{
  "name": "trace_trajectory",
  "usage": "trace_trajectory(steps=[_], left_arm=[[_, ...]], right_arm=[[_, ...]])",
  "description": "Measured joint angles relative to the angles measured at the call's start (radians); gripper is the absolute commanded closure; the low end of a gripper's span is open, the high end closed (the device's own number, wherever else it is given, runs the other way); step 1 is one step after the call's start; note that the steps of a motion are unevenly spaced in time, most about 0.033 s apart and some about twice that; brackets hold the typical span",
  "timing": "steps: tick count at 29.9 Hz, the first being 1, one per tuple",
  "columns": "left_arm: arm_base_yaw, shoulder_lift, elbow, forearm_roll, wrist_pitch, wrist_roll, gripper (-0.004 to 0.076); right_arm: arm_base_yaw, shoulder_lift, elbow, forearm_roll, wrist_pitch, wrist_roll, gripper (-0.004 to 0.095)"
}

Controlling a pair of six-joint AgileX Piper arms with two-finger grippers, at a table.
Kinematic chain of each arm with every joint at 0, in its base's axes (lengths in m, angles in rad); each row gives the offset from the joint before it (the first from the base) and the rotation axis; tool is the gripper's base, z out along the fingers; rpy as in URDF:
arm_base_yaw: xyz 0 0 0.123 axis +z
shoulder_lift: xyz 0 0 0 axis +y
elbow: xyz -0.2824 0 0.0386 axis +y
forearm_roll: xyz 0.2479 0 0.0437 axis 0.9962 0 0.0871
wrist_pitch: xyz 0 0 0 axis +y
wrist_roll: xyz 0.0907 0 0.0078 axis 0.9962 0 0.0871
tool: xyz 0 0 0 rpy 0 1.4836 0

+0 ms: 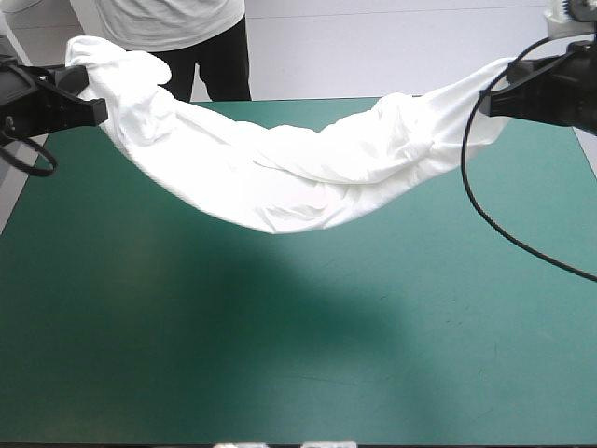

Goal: Fold the cloth

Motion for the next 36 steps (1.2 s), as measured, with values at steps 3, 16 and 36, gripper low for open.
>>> trace_trajectory(steps=[3,16,36], left_arm=[[0.0,-0.05,-0.001,-0.024,-0.002,0.007,0.0734],[0.0,-0.115,0.144,-0.02,0.139,0.008,0.0734],[0.0,0.218,0.758,-0.065,-0.257,0.098,0.0734]], right_arm=[[0.0,-0.023,-0.051,0.003,0.022,0.001,0.0925],[0.0,-0.11,0.243,0.053,0.097,0.023,0.0925],[0.0,0.229,0.762,0.071,-0.294,-0.007,0.0925]])
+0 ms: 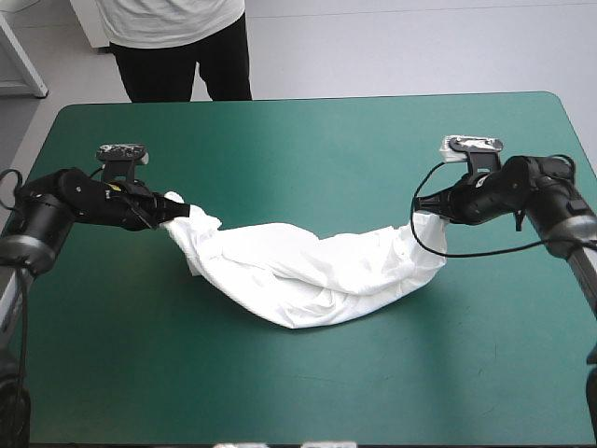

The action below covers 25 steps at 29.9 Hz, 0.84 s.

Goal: Fold the cloth

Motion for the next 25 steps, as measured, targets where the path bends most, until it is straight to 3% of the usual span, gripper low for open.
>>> trace_trajectory(steps=[9,12,14,16,18,19,21,25], left_arm=[[0.0,0.206,0.0,-0.004,-0.044,0.007,0.0734],[0.0,0.218,0.0,-0.004,-0.045,0.007,0.071],[0.0,0.218,0.0,-0.005,-0.04,0.007,0.0612],[0.0,0.218,0.0,-0.008,-0.02,0.011,0.0449],[0.0,0.218,-0.003,-0.015,0.029,0.018,0.0287],[0.0,0.218,-0.008,-0.02,0.064,0.021,0.0217],[0.0,0.218,-0.027,-0.03,0.135,0.021,0.0171],[0.0,0.183,-0.071,-0.01,0.21,-0.013,0.0232]], right_arm=[[0.0,0.192,0.0,-0.004,-0.058,-0.005,0.0922],[0.0,0.214,0.0,-0.012,-0.057,-0.005,0.0806],[0.0,0.217,0.0,-0.015,-0.043,-0.006,0.0617],[0.0,0.217,0.0,-0.017,-0.019,-0.008,0.0394],[0.0,0.218,-0.009,-0.019,0.023,-0.006,0.026],[0.0,0.218,-0.015,-0.019,0.042,-0.004,0.0239],[0.0,0.218,-0.036,-0.019,0.091,-0.004,0.0274],[0.0,0.185,-0.081,-0.02,0.149,0.011,0.0355]])
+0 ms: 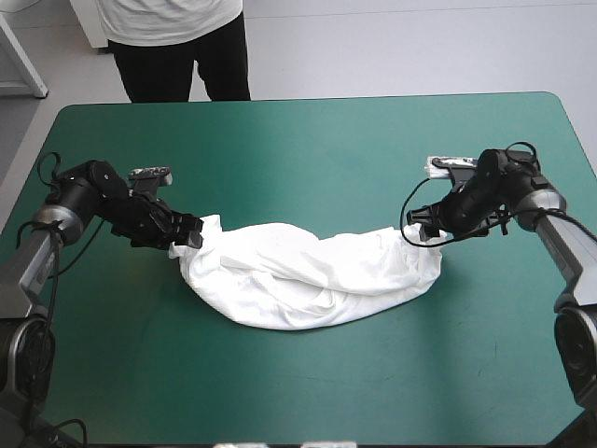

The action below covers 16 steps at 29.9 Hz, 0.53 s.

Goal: Fold the cloth

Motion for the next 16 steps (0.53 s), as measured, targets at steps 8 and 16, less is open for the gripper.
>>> trace_trajectory(steps=[8,16], left_arm=[[0.0,-0.261,-0.029,0.199,0.08,-0.136,0.0239],[0.0,-0.404,-0.029,0.254,0.161,-0.203,0.0246]], right_arm=[[0.0,-0.205,-0.02,-0.026,0.116,0.033,0.0369],[0.0,-0.375,-0.02,-0.062,0.194,0.093,0.0369]])
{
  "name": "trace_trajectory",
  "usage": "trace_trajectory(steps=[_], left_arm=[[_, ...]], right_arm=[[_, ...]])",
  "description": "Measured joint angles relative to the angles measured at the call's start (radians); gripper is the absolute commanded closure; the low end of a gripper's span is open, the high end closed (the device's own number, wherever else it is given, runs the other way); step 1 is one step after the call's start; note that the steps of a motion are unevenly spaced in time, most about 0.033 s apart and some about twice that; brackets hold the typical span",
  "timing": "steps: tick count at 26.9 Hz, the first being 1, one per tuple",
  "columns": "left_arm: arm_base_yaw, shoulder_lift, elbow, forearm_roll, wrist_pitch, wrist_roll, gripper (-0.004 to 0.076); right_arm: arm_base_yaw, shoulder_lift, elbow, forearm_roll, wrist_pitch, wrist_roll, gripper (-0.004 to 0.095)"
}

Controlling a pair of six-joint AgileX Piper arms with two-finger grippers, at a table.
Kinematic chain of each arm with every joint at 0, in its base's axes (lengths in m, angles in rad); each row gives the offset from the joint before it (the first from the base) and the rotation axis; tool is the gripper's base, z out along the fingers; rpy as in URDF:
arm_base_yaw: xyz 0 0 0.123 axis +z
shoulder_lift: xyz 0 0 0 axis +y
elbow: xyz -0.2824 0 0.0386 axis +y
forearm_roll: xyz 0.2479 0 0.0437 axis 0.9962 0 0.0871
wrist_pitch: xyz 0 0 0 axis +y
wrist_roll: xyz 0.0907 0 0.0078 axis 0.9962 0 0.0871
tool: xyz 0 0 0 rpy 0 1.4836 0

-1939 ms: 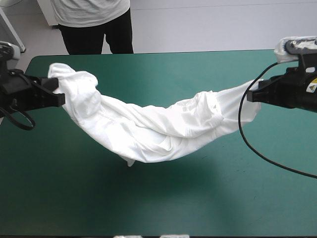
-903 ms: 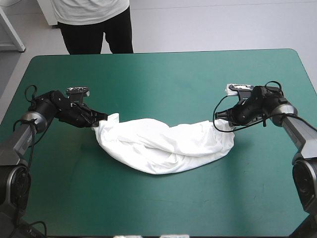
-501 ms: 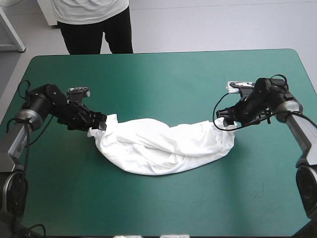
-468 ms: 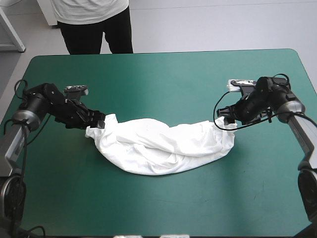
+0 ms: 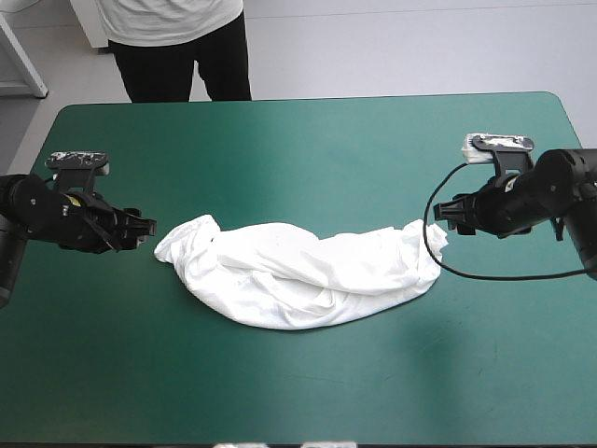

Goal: Fold the cloth

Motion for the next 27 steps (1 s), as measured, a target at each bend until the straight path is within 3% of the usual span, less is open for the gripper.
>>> trace_trajectory(steps=[7,24,27], left_arm=[[0.0,0.125,0.0,0.012,-0.018,-0.007,0.0249],[0.0,0.472,0.0,0.015,-0.184,0.018,0.0249],[0.0,0.538,0.0,0.015,-0.193,0.018,0.0283]], right_arm=[[0.0,-0.024,0.007,-0.044,0.037,0.021,0.0368],[0.0,-0.014,0.011,-0.043,0.014,0.024,0.038],[0.0,-0.008,0.011,-0.043,0.009,0.025,0.0399]])
